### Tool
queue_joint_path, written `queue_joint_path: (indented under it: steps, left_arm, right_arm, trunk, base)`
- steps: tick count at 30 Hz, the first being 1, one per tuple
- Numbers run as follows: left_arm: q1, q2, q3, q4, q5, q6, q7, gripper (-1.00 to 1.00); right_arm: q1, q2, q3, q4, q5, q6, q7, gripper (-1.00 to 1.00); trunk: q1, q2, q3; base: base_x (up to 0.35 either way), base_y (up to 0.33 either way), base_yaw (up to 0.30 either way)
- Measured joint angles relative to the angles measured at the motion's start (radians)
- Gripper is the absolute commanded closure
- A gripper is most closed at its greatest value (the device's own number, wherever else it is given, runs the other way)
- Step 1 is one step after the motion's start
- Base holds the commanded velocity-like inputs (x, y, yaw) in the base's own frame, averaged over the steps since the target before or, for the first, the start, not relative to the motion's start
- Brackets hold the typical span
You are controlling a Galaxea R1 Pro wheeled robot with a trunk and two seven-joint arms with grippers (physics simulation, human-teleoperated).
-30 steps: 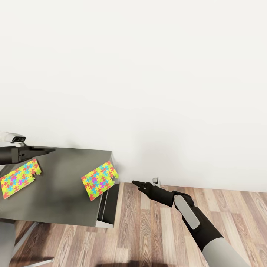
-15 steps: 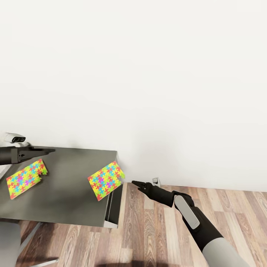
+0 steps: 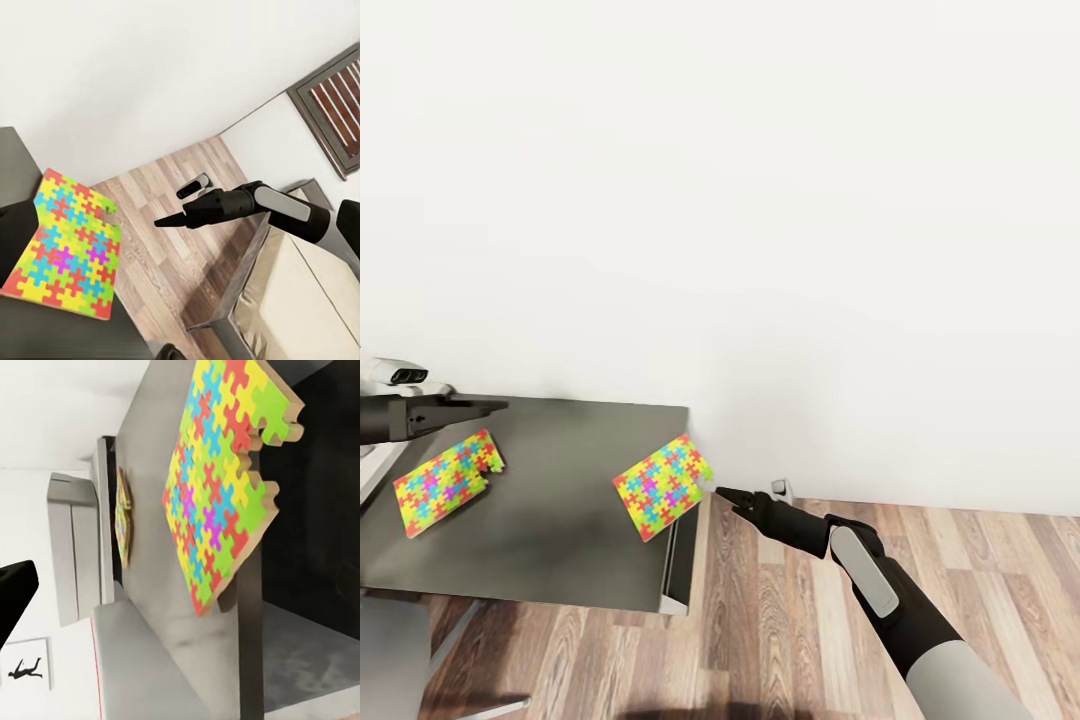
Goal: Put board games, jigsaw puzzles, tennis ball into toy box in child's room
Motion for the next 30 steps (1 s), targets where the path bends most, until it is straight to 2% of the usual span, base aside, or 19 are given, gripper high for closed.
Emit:
queue_joint_path:
  steps: [19, 30]
  left_arm:
    - [0.000, 0.005, 0.001, -0.002, 0.001, 0.000, 0.000, -1.00]
    - [0.000, 0.005, 0.001, -0.003, 0.001, 0.000, 0.000, -1.00]
  right_arm:
    - [-0.001, -0.002, -0.003, -0.001, 0.000, 0.000, 0.000, -1.00]
    - [-0.001, -0.002, -0.004, -0.002, 0.000, 0.000, 0.000, -1.00]
  trunk:
    - [0.000, 0.000, 0.000]
    - [0.042, -0.077, -0.034]
  base:
    - [0.000, 0.012, 0.000]
    - [0.000, 0.000, 0.000]
